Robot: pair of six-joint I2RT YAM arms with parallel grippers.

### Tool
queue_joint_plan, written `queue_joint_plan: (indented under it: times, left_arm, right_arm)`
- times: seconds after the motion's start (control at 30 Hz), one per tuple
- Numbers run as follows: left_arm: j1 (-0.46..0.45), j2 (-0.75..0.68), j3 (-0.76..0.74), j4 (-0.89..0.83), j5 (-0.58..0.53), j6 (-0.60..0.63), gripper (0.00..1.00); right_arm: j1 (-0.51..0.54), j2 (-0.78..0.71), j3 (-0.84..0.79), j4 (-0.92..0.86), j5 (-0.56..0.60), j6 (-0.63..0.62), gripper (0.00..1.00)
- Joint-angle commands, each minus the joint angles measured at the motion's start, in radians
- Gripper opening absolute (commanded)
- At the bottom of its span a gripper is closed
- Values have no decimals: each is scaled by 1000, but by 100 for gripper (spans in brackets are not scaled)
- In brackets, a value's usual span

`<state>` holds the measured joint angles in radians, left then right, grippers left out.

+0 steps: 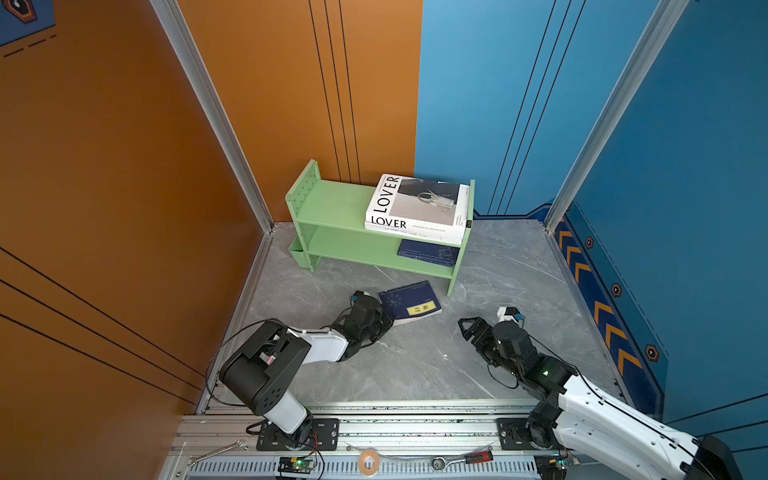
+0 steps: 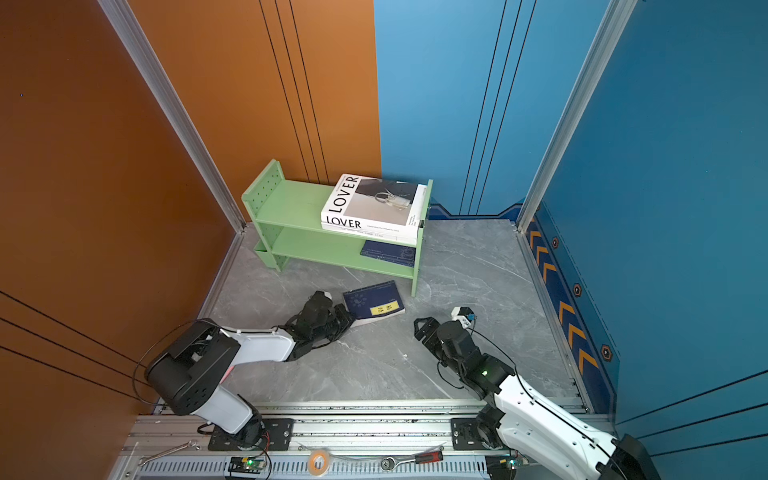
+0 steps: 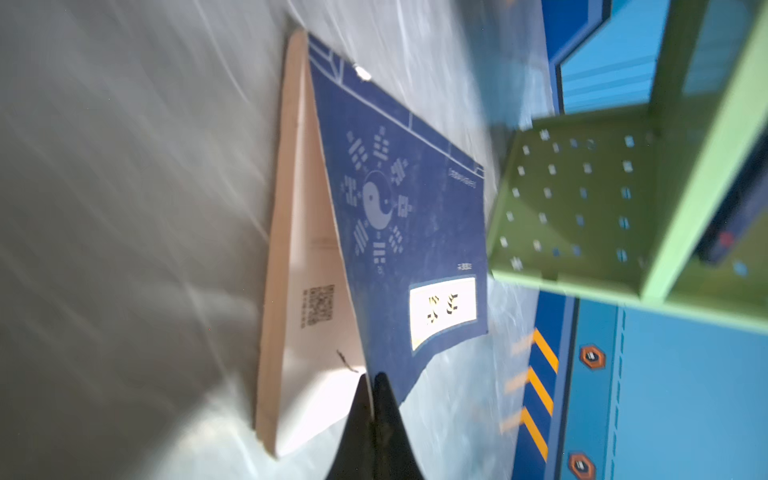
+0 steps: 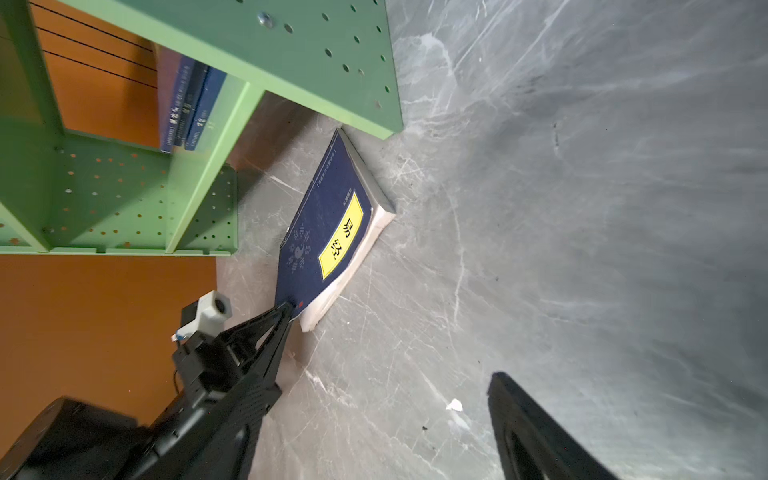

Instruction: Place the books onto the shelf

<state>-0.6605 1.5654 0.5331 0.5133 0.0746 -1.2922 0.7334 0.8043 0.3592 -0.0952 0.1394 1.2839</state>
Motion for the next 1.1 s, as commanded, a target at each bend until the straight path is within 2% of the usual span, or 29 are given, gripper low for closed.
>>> queue_joint_plan:
  times: [0.0, 0.03, 0.13, 0.27, 0.33, 0.37, 0.47, 0.57, 0.67, 0.8, 1.07]
  left_arm:
    - [-68, -28, -13, 4, -74, -56, 1]
    - [-89, -30, -10, 3, -66, -50, 4]
    - [-156, -43, -8, -25, -65, -3, 22]
    - [-189, -112, 12, -203, -91, 105, 45]
    - [-184, -173, 43, -330, -120, 202, 54]
    - [-183, -205, 75, -415, -149, 272, 61]
    - [-155, -258, 176, -591, -210, 497, 72]
    - [-88, -255, 216, -595, -148, 679, 76]
    - [-19, -213, 219, -524, -46, 771, 77]
    - [59, -102, 237, -424, 79, 828, 78]
    - [91, 81, 310, -310, 118, 888, 80]
  right_arm:
    - [38, 52, -32, 91, 66, 61, 86]
    - [49, 72, -35, 102, 71, 65, 86]
    - [70, 113, -34, 114, 87, 74, 86]
    - [78, 131, -39, 121, 106, 97, 86]
    - [80, 133, -43, 119, 111, 107, 86]
    - [80, 134, -42, 116, 113, 110, 86]
    - [86, 134, -50, 104, 125, 129, 86]
    - [95, 140, -63, 123, 138, 145, 86]
    - [100, 159, -58, 135, 142, 150, 86]
    - [107, 209, -37, 151, 143, 152, 86]
    - [115, 315, 4, 181, 141, 164, 86]
